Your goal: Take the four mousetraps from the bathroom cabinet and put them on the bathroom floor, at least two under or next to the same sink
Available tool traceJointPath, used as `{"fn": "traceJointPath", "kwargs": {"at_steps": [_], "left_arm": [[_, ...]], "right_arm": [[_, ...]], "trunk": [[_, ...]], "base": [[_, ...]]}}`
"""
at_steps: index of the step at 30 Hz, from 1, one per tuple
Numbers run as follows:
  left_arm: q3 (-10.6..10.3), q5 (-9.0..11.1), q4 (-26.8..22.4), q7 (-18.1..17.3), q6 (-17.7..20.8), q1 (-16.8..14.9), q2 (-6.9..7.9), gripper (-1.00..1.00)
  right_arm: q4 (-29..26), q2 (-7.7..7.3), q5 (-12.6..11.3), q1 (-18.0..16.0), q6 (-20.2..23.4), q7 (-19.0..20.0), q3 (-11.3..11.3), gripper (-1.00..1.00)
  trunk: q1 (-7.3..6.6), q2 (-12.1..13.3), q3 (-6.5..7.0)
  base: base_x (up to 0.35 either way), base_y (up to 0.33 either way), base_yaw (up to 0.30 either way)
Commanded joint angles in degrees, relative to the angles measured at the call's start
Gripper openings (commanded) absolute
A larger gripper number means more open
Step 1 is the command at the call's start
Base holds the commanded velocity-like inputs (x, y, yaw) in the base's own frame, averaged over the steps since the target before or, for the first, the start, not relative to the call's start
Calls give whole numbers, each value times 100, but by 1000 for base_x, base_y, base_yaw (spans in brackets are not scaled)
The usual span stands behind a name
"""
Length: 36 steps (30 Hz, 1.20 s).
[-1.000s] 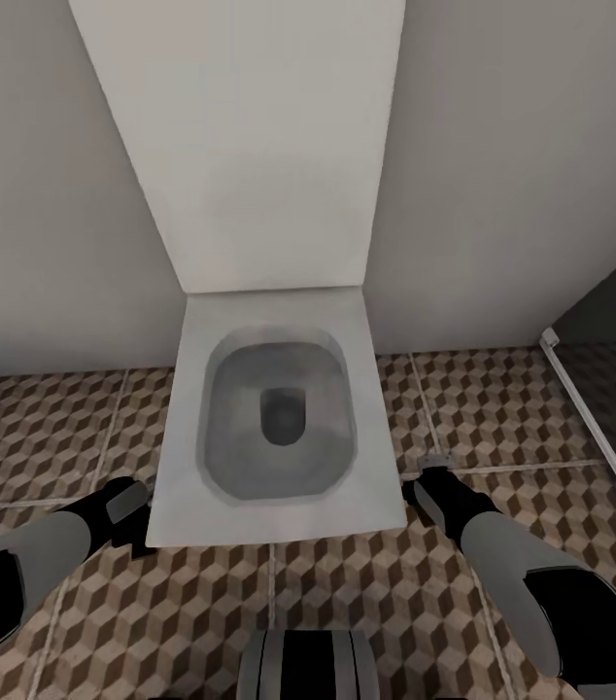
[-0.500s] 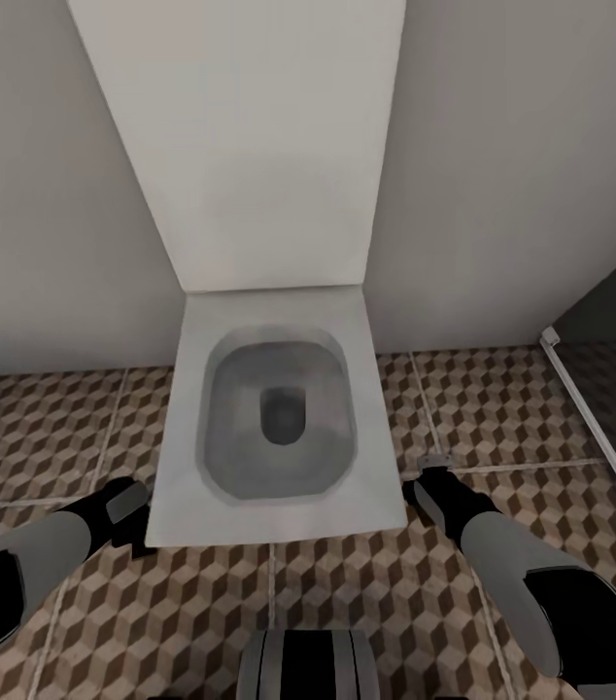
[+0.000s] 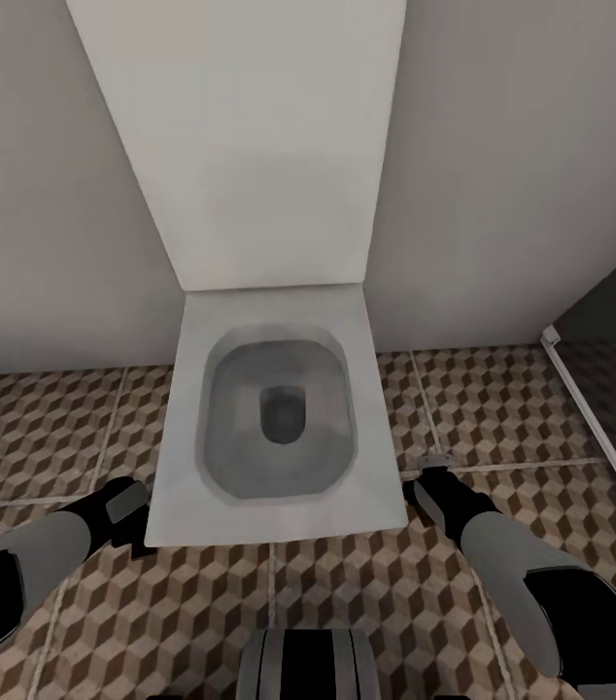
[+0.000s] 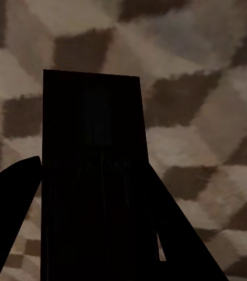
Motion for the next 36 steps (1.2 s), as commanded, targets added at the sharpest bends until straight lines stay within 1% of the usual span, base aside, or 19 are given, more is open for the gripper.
{"fn": "traceJointPath", "kwargs": {"at_steps": [1, 36], "left_arm": [[-26, 49, -22, 48, 5, -3, 7, -100], [-26, 49, -22, 48, 12, -3, 8, -100]], "right_arm": [[-9, -2, -1, -1, 43, -18, 45, -100], [-9, -2, -1, -1, 43, -18, 38, -100]], "trunk": [[-1, -1, -4], [-1, -1, -4]], "base": [[0, 0, 0], [0, 0, 0]]}}
